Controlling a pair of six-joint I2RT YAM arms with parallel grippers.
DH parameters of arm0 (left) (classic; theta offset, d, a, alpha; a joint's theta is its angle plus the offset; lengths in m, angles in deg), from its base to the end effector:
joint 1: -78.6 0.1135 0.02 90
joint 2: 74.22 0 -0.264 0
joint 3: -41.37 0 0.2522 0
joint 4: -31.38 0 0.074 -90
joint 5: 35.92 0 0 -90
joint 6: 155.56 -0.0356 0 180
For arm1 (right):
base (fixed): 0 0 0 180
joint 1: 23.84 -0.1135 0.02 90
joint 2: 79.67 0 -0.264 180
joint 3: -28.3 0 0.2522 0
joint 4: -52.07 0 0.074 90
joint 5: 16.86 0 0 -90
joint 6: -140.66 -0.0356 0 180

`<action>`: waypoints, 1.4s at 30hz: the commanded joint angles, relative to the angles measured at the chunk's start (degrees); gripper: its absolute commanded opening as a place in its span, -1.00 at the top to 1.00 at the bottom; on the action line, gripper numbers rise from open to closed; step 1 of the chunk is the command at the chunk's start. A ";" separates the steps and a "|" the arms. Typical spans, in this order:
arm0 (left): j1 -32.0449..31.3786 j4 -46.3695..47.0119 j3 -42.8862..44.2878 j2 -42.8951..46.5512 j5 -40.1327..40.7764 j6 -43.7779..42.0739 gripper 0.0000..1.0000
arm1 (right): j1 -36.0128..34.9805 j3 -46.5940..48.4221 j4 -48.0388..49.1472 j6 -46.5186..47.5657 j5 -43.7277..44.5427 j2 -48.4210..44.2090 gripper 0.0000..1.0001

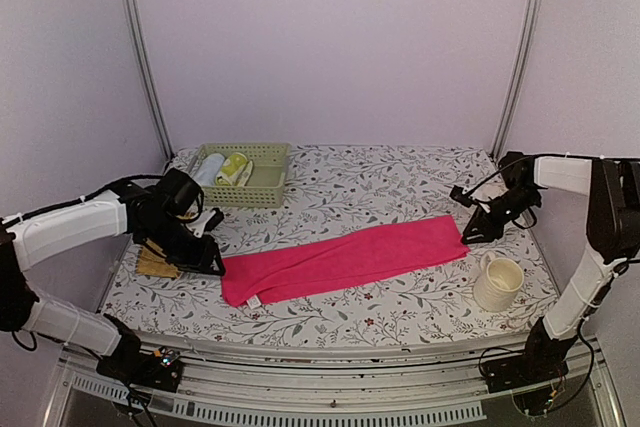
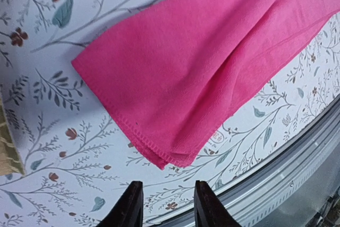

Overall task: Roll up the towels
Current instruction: Fold the towel at the center of the board.

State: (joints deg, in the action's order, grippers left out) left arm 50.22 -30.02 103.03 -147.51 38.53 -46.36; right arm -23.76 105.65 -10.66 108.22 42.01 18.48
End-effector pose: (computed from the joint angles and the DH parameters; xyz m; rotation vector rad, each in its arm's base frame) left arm 0.1914 -0.1143 0.2119 0.2941 2.9172 -0.5427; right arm 0.3050 0.0180 0.1815 -1.3467 2.3666 0.5903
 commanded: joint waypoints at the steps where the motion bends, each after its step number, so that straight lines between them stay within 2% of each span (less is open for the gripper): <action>1: 1.77 2.32 3.77 -1.09 6.96 0.23 0.30 | 0.32 8.16 -1.31 -0.54 -5.93 0.24 0.35; 6: 2.72 8.96 4.75 -8.46 5.93 3.15 0.55 | -0.87 15.89 3.34 -15.29 -5.67 6.79 0.46; 9: 2.65 13.11 5.23 -12.26 2.84 4.64 0.75 | -2.78 15.90 7.72 -22.05 -3.66 7.85 0.48; 11: 2.65 14.07 5.18 -13.77 1.94 5.93 0.78 | -4.12 15.21 10.17 -24.74 -1.38 9.00 0.48; 13: 2.63 13.03 5.04 -14.12 3.87 7.16 0.76 | -5.36 14.53 11.78 -26.72 1.10 10.24 0.51; 17: 2.82 13.21 2.20 -10.11 8.55 9.02 0.41 | -6.18 11.29 14.66 -29.47 0.53 11.97 0.51; 22: 5.24 14.49 2.07 -10.91 10.78 10.04 0.37 | -7.05 11.50 15.03 -29.88 2.87 14.56 0.51; 29: 5.60 18.84 1.65 -17.07 12.80 10.82 0.09 | -7.11 11.63 15.13 -31.19 4.75 15.65 0.48; 36: 5.71 21.91 2.48 -23.15 13.31 8.63 0.13 | -6.98 11.77 15.67 -31.51 7.29 14.83 0.48; 42: 5.88 24.19 0.82 -23.72 12.15 7.22 0.46 | -6.06 15.42 15.26 -32.49 9.60 15.55 0.34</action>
State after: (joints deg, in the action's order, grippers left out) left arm 55.79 -7.84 105.26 -169.72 51.27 -37.61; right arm -30.40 117.65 4.24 76.60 49.33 33.35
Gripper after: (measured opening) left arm 0.310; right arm 0.313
